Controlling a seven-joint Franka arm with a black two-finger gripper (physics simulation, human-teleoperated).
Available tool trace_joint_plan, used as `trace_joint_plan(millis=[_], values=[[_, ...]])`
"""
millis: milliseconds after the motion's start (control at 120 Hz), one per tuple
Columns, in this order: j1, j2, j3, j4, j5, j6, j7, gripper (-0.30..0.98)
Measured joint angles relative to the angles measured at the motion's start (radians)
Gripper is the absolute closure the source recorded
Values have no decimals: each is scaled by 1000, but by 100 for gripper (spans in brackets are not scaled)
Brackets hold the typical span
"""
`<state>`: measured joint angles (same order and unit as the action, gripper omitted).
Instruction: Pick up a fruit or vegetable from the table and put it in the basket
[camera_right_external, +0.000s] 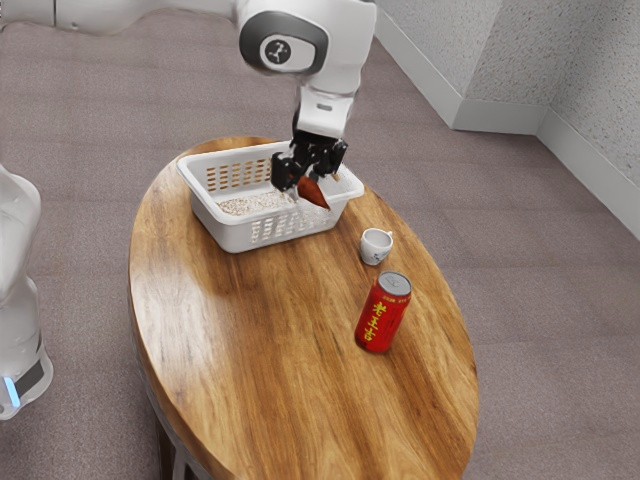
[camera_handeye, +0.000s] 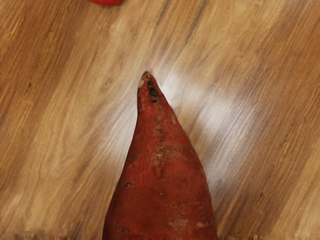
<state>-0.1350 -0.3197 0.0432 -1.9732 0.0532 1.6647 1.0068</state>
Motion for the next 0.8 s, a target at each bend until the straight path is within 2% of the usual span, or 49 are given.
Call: trace_joint_plan(millis=[358,517,650,800], values=[[0,-13,224,-7,59,-15,47,55],[0,-13,247,-13,77,-3,71,55],[0,-13,252,-19,81,2,87,23],[0,-17,253,-19,82,1,102,8]])
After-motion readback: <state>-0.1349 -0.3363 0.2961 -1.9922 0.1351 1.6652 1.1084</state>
